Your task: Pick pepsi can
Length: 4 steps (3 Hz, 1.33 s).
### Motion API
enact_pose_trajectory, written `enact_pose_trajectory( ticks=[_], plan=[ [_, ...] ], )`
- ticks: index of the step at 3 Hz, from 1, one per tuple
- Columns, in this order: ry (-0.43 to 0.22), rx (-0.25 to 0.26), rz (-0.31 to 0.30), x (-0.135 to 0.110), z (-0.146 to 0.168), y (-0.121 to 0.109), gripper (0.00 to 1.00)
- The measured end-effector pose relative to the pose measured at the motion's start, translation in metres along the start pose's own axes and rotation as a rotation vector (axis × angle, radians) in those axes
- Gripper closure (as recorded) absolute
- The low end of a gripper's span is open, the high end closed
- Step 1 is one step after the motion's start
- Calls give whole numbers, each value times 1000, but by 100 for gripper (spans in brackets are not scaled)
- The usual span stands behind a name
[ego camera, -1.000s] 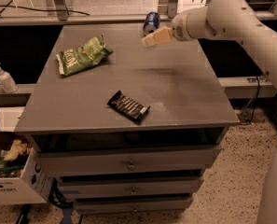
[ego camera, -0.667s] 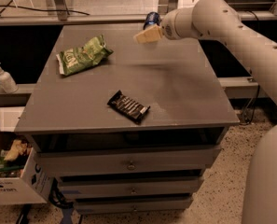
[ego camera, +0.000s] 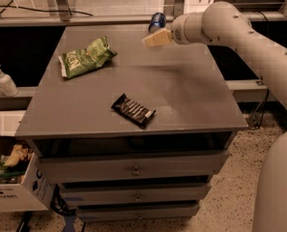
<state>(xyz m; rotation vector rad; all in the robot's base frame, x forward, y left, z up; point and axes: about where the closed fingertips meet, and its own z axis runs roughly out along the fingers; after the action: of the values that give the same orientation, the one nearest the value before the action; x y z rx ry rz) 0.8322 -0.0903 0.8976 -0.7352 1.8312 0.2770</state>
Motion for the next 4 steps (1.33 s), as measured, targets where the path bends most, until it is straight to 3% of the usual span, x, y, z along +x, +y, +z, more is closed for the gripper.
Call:
enact_pose_trajectory(
  ticks=[2,4],
  plan=[
    [-13,70,95,30,29,-38,0],
    [-60,107,143,27,63,-48,0]
  ],
)
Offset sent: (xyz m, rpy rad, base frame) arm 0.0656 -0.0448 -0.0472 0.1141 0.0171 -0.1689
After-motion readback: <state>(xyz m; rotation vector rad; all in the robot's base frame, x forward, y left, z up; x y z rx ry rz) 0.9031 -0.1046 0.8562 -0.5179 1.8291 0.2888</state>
